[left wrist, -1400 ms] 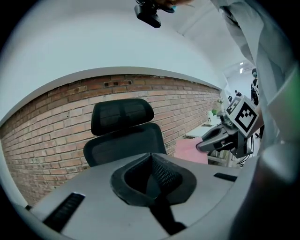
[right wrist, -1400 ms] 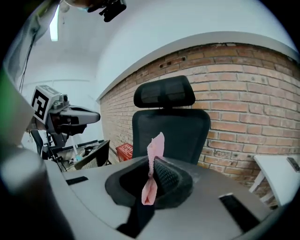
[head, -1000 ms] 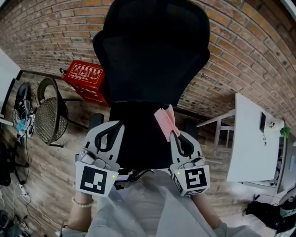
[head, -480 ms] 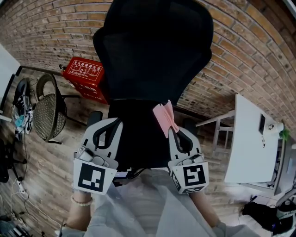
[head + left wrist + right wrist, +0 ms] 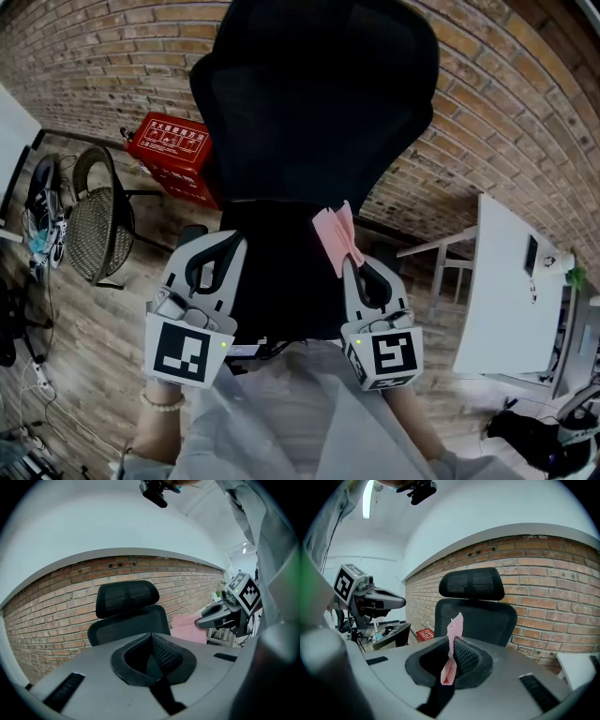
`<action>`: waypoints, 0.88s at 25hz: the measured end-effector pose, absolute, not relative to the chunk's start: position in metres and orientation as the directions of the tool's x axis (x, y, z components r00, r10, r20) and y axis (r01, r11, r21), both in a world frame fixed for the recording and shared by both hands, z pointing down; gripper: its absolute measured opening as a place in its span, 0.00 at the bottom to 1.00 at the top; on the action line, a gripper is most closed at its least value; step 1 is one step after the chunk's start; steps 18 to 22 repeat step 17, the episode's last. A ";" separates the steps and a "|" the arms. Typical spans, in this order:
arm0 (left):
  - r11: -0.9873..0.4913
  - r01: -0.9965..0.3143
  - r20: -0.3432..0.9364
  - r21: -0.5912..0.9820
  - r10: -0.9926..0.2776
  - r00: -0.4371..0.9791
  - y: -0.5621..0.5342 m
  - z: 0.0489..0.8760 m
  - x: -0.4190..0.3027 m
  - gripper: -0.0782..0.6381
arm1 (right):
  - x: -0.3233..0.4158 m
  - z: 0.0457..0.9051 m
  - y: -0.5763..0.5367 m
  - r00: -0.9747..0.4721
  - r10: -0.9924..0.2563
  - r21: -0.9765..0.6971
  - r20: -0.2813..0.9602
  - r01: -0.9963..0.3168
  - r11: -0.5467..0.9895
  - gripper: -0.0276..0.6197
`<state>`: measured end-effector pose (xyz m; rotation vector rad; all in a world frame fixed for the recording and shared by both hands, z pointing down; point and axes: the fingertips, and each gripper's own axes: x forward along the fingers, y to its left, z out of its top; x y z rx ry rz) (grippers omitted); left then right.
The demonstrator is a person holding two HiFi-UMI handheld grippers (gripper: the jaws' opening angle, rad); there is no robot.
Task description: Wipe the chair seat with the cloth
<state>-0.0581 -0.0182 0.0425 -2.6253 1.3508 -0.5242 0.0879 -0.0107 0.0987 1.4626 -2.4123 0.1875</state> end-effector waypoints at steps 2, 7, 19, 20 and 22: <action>-0.581 -0.766 0.240 -0.276 -0.813 0.531 -0.019 0.043 -0.060 0.13 | 0.088 0.099 -0.011 -0.428 -0.841 0.048 0.331 -0.883 0.468 0.12; -0.579 -0.772 0.239 -0.264 -0.814 0.529 -0.020 0.043 -0.060 0.13 | 0.087 0.098 -0.015 -0.429 -0.839 0.053 0.334 -0.881 0.471 0.12; -0.576 -0.774 0.241 -0.264 -0.816 0.525 -0.020 0.044 -0.059 0.13 | 0.093 0.103 -0.014 -0.409 -0.844 0.058 0.346 -0.889 0.455 0.12; -0.576 -0.774 0.241 -0.264 -0.816 0.525 -0.020 0.044 -0.059 0.13 | 0.093 0.103 -0.014 -0.409 -0.844 0.058 0.346 -0.889 0.455 0.12; -0.576 -0.774 0.241 -0.264 -0.816 0.525 -0.020 0.044 -0.059 0.13 | 0.093 0.103 -0.014 -0.409 -0.844 0.058 0.346 -0.889 0.455 0.12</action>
